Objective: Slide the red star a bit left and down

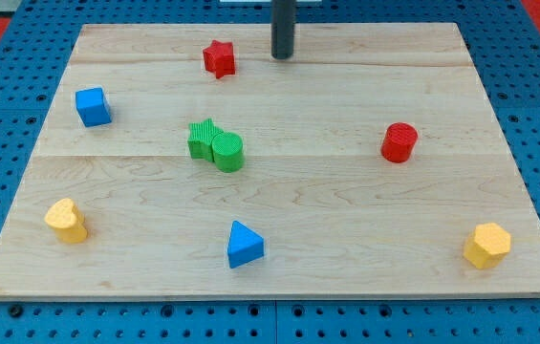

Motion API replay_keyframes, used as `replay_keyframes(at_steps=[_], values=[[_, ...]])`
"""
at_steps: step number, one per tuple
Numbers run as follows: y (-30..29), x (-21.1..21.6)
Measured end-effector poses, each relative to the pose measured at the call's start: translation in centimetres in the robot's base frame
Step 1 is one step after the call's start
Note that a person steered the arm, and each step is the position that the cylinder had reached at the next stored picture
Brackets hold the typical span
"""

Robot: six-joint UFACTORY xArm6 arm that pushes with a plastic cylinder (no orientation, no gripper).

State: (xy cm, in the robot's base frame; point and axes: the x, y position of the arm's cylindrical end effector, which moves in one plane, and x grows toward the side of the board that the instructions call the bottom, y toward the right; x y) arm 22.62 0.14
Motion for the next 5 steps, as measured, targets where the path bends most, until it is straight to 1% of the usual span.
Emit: replay_keyframes(at_steps=[1, 2, 3, 4, 5], values=[[-5.5, -2.7], [-8.0, 1.6], [-7.0, 4.8], [-5.4, 5.7], [-1.7, 8.1]])
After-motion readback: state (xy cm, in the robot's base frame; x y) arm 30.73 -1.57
